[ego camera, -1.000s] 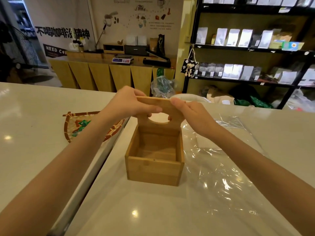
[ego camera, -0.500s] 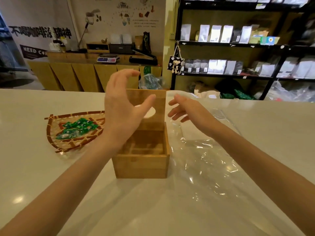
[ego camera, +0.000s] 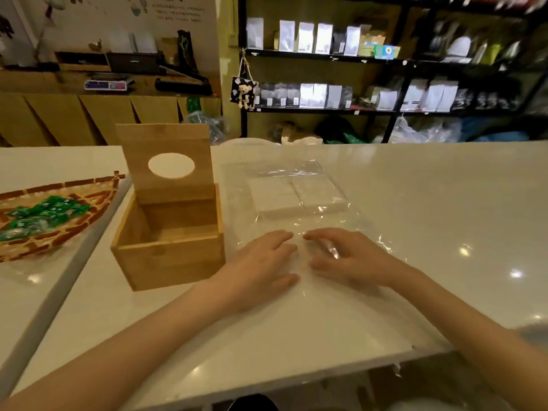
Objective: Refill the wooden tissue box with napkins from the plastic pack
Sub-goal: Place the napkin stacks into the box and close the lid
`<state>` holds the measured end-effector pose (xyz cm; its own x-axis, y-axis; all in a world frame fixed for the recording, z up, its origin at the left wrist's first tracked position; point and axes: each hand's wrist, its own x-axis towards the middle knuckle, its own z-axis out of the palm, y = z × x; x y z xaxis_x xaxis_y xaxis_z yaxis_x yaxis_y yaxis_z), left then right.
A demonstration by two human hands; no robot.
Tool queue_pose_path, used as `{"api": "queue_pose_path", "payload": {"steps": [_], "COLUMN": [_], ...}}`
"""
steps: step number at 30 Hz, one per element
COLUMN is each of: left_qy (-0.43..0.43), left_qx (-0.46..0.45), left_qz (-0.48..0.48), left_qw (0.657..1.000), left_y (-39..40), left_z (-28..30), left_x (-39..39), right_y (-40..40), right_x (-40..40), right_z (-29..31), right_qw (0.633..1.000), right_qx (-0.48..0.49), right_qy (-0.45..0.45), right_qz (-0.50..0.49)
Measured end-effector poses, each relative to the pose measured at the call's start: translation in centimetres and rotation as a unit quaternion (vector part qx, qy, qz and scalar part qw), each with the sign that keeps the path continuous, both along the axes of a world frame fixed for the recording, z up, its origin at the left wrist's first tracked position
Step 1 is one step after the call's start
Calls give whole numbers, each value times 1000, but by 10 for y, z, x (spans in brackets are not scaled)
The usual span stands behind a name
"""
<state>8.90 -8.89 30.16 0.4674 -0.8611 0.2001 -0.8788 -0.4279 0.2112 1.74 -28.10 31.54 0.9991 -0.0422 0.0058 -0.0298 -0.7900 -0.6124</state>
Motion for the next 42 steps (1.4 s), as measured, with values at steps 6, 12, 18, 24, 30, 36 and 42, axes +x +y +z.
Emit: {"api": "queue_pose_path", "payload": {"steps": [6, 12, 18, 24, 30, 36, 42], "left_qy": [43, 33, 60, 161, 84, -63, -86], "left_qx": [-9, -78, -110, -164, -249, -287, -281], "left_qz": [29, 37, 55, 101, 61, 20, 8], "left_qw": [999, 996, 991, 968, 963, 956, 956], "left_y": [-1, 0, -4, -9, -19, -34, -37], "left_z": [0, -2, 7, 3, 8, 11, 16], "left_x": [5, 2, 0, 5, -1, -13, -21], "right_y": [-5, -4, -2, 2, 20, 37, 32], "right_x": [-5, -3, -7, -16, -27, 4, 41], "right_z": [-12, -11, 3, 22, 27, 17, 10], "right_qw": [1000, 996, 994, 988, 995, 993, 986], "right_qx": [21, 61, 80, 63, 16, -68, -165], "right_qy": [-20, -59, -63, -136, -72, -39, 25], "right_qz": [4, -25, -40, -44, 69, 85, 28]}}
